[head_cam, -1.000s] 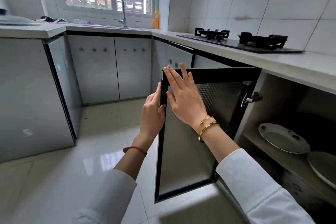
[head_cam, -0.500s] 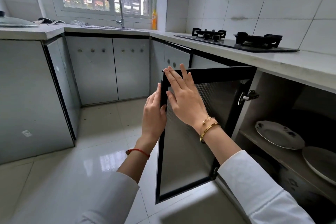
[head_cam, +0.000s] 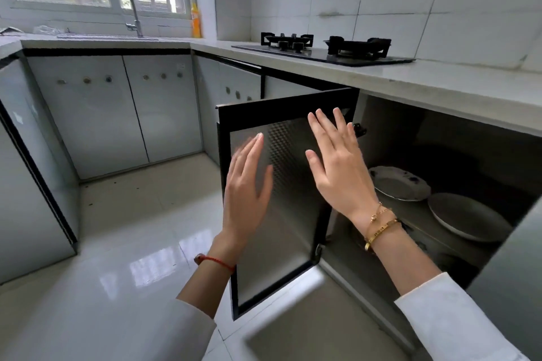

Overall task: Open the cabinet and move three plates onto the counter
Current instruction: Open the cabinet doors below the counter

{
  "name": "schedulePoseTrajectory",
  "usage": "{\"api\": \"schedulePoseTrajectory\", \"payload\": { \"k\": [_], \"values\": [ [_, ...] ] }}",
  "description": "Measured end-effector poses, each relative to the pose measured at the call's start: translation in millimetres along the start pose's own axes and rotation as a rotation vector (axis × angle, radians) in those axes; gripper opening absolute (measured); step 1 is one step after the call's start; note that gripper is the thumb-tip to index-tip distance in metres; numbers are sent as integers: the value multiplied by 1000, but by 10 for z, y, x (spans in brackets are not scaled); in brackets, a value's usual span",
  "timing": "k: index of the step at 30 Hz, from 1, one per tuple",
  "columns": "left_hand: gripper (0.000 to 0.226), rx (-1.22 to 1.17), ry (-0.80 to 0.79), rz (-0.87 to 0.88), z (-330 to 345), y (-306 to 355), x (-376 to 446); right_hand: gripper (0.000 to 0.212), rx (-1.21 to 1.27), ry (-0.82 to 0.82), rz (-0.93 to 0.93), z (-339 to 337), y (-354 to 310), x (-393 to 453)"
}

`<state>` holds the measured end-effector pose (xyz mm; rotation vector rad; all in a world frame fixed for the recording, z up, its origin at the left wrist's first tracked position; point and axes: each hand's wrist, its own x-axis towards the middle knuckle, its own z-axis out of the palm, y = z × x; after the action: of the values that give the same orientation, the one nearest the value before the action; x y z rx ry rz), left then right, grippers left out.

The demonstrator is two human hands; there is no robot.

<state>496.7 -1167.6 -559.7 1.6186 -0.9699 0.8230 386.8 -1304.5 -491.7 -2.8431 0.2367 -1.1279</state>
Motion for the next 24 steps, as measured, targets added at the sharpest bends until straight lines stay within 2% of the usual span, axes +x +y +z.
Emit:
{"api": "schedulePoseTrajectory", "payload": {
  "k": [14,24],
  "values": [
    [47,-425,-444,37,1380,970,-85,54,-363,144,348,-938,1042,-1040],
    [53,-691,-733,63,2435,1853,-13,58,-631,274,451,-1500,1701,-1363]
  ]
}}
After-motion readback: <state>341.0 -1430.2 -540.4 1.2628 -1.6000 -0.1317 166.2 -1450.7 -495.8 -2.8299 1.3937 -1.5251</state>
